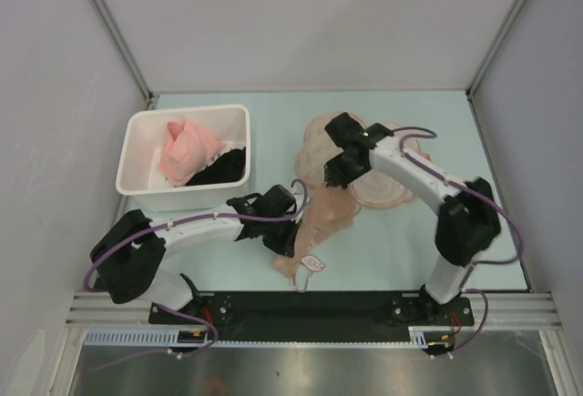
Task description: Place the bra in the laundry bag and zip it closed
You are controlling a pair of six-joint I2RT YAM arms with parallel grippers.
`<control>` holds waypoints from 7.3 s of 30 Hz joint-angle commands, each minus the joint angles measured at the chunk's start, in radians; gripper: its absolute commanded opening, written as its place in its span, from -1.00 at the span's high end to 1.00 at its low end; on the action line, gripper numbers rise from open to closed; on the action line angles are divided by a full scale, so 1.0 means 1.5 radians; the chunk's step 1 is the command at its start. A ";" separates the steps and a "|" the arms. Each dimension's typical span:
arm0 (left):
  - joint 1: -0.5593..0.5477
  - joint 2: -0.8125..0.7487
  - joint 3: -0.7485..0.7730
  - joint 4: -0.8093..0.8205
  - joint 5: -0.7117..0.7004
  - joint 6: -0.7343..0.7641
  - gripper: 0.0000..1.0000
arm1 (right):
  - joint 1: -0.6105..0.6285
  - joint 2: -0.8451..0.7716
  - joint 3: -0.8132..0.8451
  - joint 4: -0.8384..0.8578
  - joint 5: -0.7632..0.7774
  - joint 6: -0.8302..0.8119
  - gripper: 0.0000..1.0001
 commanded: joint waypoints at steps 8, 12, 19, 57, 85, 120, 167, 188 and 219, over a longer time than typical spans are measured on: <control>0.029 0.000 0.055 -0.018 0.026 0.003 1.00 | -0.005 -0.584 -0.657 0.556 -0.083 -0.290 1.00; 0.032 0.028 0.073 -0.012 0.030 0.001 1.00 | -0.010 -0.703 -0.786 0.610 -0.123 -0.297 1.00; 0.049 0.056 0.098 -0.030 0.032 0.026 0.95 | -0.011 -0.874 -0.836 0.439 -0.131 -0.258 0.67; 0.021 -0.155 0.115 -0.071 0.056 -0.041 -0.27 | -0.196 -0.591 -0.864 0.697 -0.421 -0.433 -0.26; -0.001 -0.135 0.221 0.141 -0.228 -0.032 -0.31 | -0.258 -0.658 -0.185 0.080 -0.158 -0.245 1.00; 0.054 0.416 0.387 0.047 -0.131 -0.171 0.69 | -0.261 -0.526 -0.091 -0.035 0.128 -0.346 1.00; 0.129 0.296 0.504 0.156 0.052 -0.112 -0.43 | -0.446 -0.341 -0.309 0.370 -0.229 -0.641 -0.71; 0.131 0.480 0.679 0.130 -0.045 -0.198 -0.37 | -0.473 -0.288 -0.551 0.606 -0.325 -0.623 -0.72; 0.139 0.538 0.733 0.069 -0.012 -0.222 0.77 | -0.412 -0.337 -0.529 0.685 -0.328 -0.700 0.69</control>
